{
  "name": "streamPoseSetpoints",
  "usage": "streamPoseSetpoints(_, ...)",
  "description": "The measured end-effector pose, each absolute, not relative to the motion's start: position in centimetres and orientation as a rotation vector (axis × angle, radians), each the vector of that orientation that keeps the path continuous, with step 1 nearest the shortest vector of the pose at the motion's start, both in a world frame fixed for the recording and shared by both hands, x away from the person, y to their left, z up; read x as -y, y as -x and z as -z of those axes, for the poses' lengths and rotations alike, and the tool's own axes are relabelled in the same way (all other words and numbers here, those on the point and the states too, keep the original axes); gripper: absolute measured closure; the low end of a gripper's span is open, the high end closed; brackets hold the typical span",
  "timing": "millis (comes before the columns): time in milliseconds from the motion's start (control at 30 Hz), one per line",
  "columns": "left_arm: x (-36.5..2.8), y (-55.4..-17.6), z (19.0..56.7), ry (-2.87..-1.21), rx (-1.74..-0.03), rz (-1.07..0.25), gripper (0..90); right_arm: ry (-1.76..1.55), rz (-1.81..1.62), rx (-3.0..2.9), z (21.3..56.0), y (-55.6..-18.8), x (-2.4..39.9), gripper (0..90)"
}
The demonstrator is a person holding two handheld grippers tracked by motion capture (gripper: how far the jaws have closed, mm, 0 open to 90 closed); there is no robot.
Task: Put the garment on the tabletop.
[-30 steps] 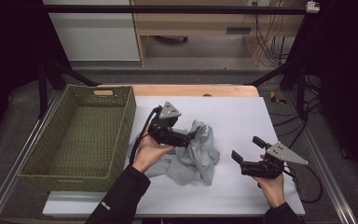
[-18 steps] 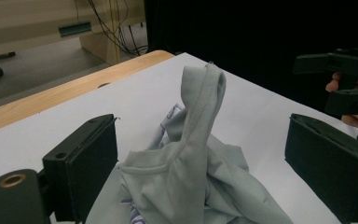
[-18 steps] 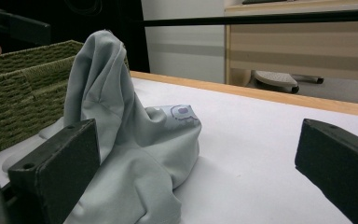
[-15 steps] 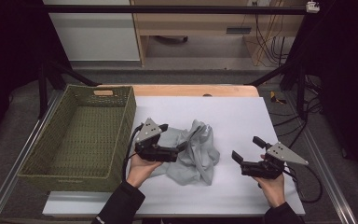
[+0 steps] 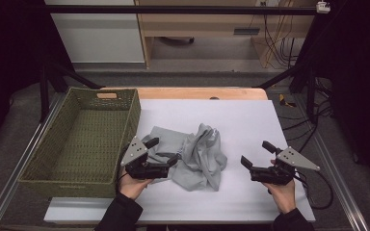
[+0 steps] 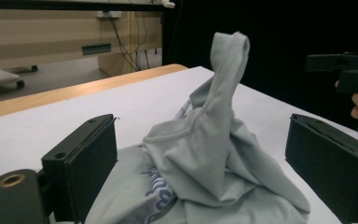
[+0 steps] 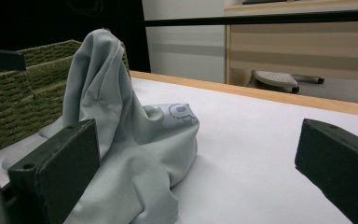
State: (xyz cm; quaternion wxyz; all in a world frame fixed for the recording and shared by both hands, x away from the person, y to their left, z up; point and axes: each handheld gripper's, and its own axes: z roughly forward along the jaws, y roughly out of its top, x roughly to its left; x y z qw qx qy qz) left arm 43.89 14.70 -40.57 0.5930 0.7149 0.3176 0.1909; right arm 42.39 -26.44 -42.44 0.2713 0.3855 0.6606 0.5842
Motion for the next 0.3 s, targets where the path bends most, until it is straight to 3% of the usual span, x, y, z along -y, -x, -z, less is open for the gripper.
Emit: streamPoseSetpoints(300,-15.68,-43.41,40.99,-1.669,-0.749,-0.451,6.1,-1.032,-1.567,-1.79,42.58,-42.38,26.36,0.4)
